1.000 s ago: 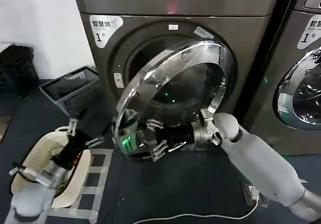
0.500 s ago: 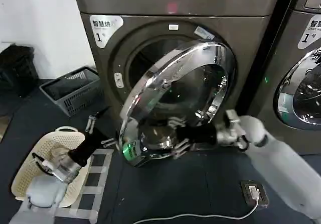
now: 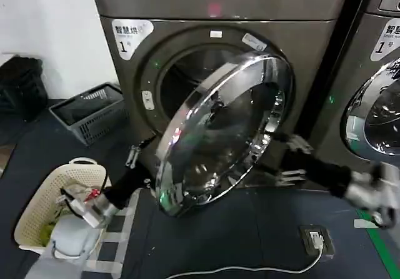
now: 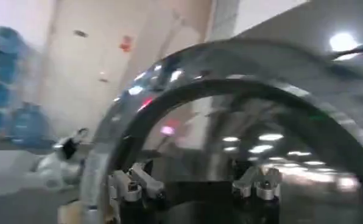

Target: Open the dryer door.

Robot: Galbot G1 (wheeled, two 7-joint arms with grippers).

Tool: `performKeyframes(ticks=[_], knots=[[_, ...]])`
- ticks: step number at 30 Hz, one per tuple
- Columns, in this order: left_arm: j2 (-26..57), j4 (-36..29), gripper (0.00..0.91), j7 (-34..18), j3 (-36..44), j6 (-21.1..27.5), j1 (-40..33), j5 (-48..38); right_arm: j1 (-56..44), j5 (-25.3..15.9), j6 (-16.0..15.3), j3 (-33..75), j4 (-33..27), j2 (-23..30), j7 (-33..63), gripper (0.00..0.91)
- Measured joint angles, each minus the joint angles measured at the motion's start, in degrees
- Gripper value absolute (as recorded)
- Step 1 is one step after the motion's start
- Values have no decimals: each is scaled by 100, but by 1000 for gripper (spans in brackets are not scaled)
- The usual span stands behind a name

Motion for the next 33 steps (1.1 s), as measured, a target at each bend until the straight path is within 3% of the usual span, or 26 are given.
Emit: performKeyframes(ticks=[7, 9, 13, 15, 20, 23, 33], knots=[[-85, 50, 907, 1, 410, -11, -187, 71, -1723, -1105, 606, 2235, 388, 1141, 802, 907], [-120, 102, 907, 2, 545, -14, -259, 90, -2014, -1361, 627, 2669, 382, 1493, 1141, 907], [-167, 203, 907, 6, 760, -9, -425, 91, -2345, -2044, 457, 3283, 327, 2188, 2124, 907], [-187, 259, 907, 7, 865, -9, -523, 85, -2409, -2365, 194, 3471, 319, 2519, 2751, 907], [-262, 402, 907, 8, 1166, -1, -772, 83, -2329, -2714, -303, 3952, 165, 3188, 4146, 907], [-341, 499, 907, 2, 1353, -2, -933, 124, -2258, -2963, -379, 4255, -29, 3512, 4724, 907], [-797, 968, 907, -76, 2185, 38, -1575, 392, -2165, -3075, -580, 5213, -813, 4117, 5384, 907]])
